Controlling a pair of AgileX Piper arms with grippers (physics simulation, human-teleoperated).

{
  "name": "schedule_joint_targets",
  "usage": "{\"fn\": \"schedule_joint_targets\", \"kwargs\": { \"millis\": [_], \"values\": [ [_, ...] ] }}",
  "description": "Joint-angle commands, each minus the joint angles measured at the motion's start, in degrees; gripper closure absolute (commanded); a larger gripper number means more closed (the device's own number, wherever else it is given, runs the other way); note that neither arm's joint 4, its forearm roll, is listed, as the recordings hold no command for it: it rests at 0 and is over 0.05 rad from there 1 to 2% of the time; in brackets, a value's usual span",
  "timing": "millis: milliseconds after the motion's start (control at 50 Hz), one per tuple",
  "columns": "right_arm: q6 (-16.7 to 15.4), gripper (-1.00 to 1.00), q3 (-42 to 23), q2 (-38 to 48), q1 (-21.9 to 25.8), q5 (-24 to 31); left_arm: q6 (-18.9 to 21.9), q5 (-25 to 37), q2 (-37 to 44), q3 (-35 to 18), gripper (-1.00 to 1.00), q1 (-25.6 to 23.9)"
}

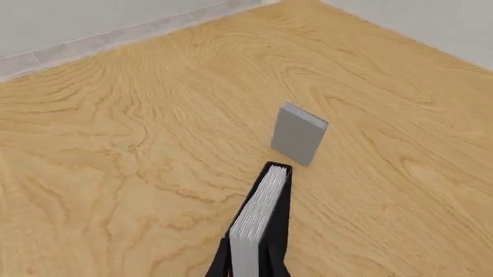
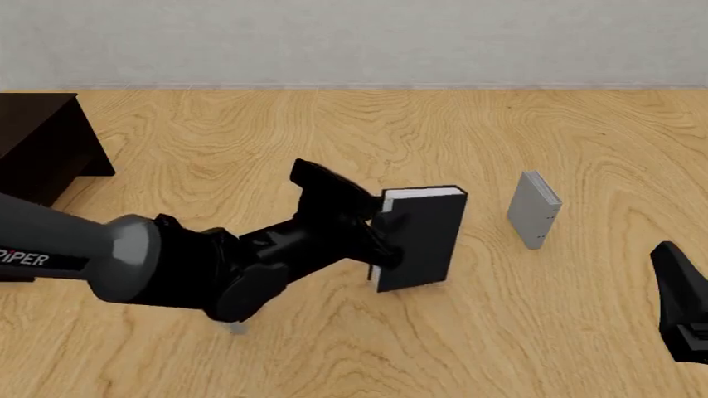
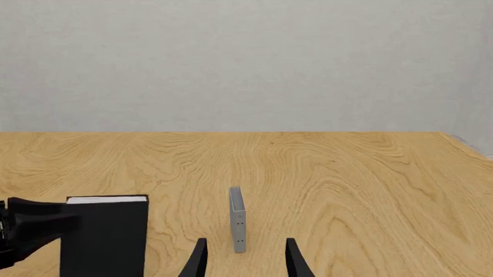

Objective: Pick up the book in the middle and place it on the cabinet shelf.

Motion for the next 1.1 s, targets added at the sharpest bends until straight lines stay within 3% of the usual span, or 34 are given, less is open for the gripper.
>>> {"fn": "schedule_joint_targets", "kwargs": {
  "millis": [20, 360, 1100],
  "values": [
    [0.0, -1.0, 0.0, 0.0, 0.0, 0.0, 2.1, 4.2, -7.9, 0.6, 1.0, 0.0],
    [0.0, -1.0, 0.0, 0.0, 0.0, 0.0, 4.4, 9.0, -16.2, -0.2, 1.0, 2.1],
    [0.0, -1.0, 0.0, 0.0, 0.0, 0.0, 8.3, 15.5, -25.6, -3.0, 1.0, 7.7]
  ]
}}
